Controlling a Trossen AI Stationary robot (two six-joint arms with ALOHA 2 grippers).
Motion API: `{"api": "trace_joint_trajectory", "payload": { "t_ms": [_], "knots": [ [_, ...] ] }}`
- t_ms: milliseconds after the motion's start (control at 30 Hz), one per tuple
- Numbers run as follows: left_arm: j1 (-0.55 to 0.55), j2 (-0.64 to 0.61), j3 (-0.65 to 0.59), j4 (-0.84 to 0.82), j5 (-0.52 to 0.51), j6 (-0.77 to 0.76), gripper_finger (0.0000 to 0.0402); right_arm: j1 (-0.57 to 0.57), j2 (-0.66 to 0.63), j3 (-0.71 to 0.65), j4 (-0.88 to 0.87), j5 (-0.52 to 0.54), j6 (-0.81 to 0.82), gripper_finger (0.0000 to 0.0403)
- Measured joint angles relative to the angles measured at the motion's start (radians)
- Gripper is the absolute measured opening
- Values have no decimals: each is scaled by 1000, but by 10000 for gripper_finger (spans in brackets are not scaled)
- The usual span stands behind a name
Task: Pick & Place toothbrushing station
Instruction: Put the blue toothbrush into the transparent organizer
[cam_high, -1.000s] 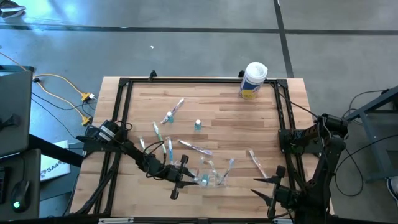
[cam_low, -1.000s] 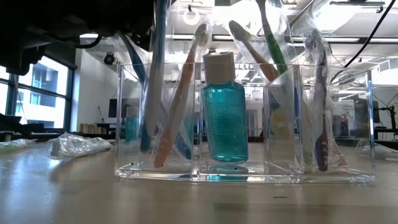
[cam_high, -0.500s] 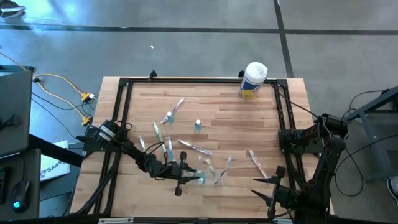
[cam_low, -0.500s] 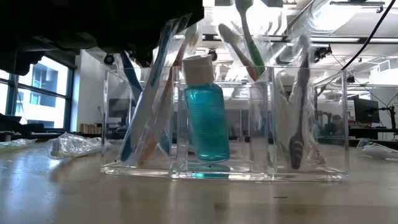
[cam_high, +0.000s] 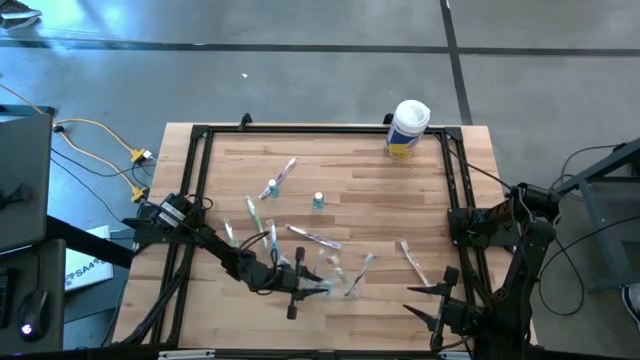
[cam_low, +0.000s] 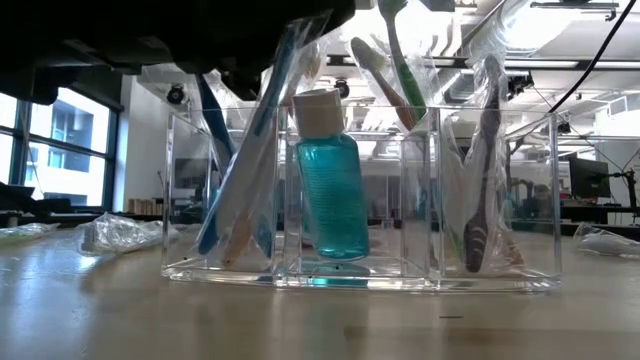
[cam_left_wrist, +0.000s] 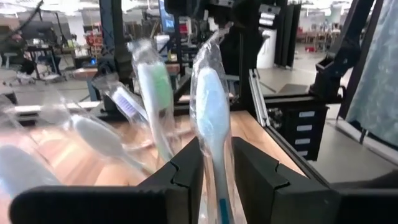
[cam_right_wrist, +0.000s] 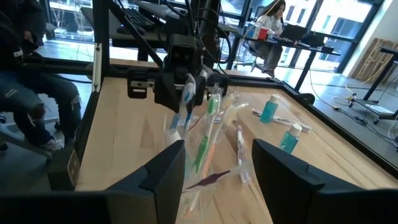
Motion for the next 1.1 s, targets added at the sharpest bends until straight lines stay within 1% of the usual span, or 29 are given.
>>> {"api": "trace_joint_trajectory", "payload": {
  "t_ms": [200, 333, 467, 600, 700, 867, 967, 1100],
  "knots": [
    [-1, 0, 14, -24, -42, -16, 129, 1, 0, -1, 0, -3, 0, 180],
    [-1, -1, 14, -24, -49, -16, 163, 1, 0, -1, 0, -15, 0, 180],
    [-1, -1, 14, -24, -49, -16, 181, 1, 0, -1, 0, -33, 0, 180],
    [-1, -2, 14, -24, -53, -8, 184, 1, 0, -1, 0, -33, -23, 180],
    [-2, -2, 14, -21, -87, 4, 184, 1, 0, -1, 0, -32, -26, 180],
    [-17, -4, 14, -11, -108, 20, 184, 1, 0, -1, 0, -33, -27, 180],
    [-36, -20, 14, 4, -125, 63, 184, 1, 0, -1, 0, -32, -27, 180],
    [-79, -46, 14, 29, -202, 156, 184, 1, 0, -1, 0, -32, -27, 180]
  ]
}}
